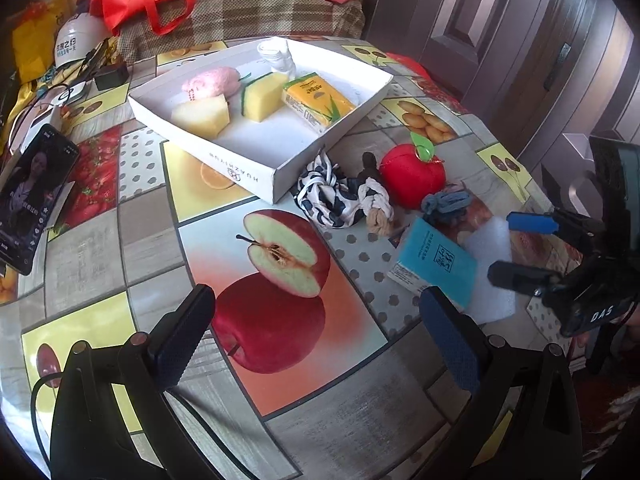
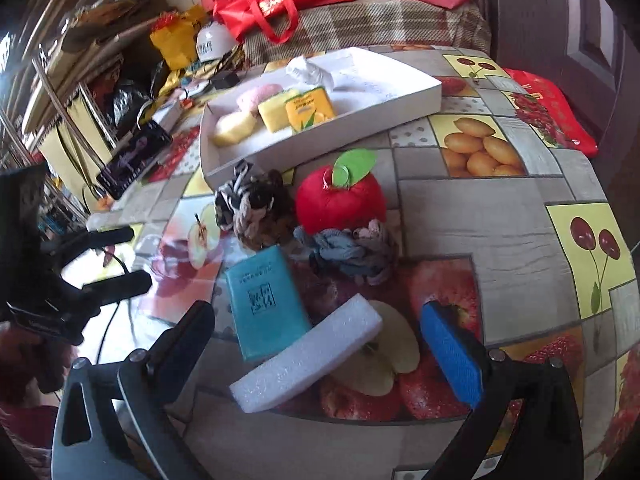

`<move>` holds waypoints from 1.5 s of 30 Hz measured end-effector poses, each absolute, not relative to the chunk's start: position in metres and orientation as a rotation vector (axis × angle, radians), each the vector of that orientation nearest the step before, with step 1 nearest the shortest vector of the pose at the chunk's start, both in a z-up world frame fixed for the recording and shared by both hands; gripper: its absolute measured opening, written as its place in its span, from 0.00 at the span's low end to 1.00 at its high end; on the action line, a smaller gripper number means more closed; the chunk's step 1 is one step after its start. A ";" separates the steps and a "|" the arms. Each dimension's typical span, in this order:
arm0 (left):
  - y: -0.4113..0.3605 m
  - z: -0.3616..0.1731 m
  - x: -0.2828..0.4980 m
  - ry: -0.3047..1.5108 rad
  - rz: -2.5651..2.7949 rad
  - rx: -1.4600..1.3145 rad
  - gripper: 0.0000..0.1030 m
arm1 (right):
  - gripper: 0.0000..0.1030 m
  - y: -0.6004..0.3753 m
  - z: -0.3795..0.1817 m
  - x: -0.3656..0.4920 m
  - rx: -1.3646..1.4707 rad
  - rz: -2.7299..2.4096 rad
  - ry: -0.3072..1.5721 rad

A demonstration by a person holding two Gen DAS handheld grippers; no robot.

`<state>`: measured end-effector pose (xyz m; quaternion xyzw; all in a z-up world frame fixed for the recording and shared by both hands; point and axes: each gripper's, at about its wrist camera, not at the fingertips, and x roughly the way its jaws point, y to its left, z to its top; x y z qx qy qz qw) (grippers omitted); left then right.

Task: Organize soft objects
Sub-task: 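Grasp the teal tissue pack with the left tool while the right tool grasps the white foam strip, then lift and carry the tissue pack and foam strip over the tray with both tools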

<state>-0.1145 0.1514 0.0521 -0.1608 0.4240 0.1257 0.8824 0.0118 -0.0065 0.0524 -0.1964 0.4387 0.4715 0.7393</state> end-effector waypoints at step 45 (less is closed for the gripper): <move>0.139 0.156 -0.120 0.550 0.315 -0.257 0.74 | 0.29 -0.092 0.227 0.070 0.086 0.980 0.541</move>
